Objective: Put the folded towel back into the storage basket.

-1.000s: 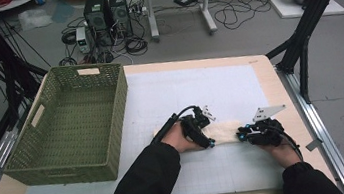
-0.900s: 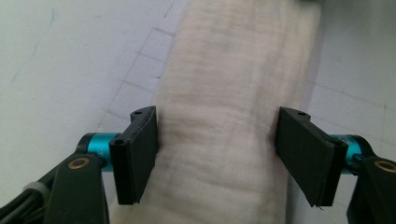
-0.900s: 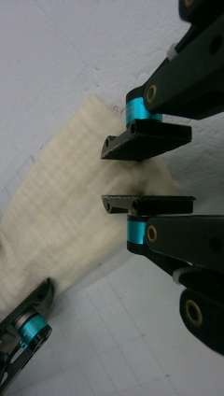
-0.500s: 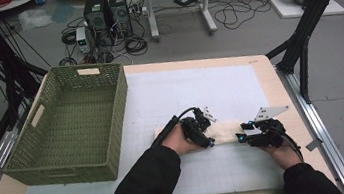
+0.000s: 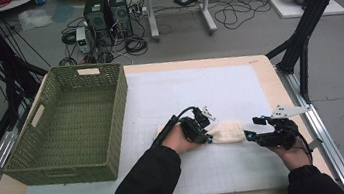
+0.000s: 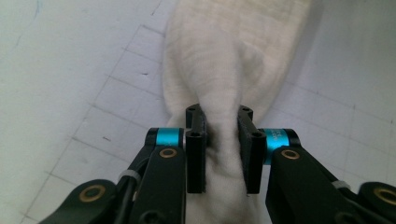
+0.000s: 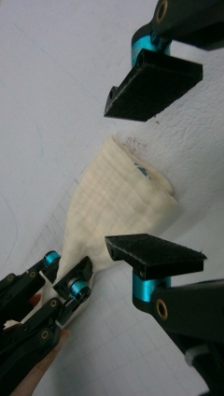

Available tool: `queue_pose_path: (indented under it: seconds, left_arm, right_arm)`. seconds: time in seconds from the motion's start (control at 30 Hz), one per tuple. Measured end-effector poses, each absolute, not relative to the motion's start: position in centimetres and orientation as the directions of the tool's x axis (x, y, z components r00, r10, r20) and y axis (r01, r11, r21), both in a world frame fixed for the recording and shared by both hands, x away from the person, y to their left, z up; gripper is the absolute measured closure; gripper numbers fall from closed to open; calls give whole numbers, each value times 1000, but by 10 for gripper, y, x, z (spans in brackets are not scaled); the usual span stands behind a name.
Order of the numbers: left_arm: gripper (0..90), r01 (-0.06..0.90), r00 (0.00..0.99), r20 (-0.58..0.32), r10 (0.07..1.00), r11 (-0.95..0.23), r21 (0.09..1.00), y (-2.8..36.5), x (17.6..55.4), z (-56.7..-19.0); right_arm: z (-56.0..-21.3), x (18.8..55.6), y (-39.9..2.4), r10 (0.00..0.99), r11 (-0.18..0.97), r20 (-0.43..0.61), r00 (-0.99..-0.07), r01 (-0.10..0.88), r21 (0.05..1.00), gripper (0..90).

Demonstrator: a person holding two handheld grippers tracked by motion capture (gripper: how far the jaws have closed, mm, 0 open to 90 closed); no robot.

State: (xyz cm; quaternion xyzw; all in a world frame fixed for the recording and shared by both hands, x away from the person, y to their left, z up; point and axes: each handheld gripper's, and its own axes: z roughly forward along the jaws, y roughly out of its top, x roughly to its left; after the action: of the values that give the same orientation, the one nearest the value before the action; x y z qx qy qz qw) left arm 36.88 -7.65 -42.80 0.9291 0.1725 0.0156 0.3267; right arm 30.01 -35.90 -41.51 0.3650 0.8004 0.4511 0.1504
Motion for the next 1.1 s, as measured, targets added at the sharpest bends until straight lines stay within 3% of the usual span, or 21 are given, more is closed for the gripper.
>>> queue_pose_path:
  seconds: [0.4,1.1]
  left_arm:
    - [807,392,913,-172,371,-676,624,-70,374,-431]
    - [813,512,858,-321,401,-611,604,-60,381,-428]
  right_arm:
    - [-423,302,-365,740,314,106,-664,481,819,183]
    - [-424,305,-369,757,272,123,-642,481,833,130]
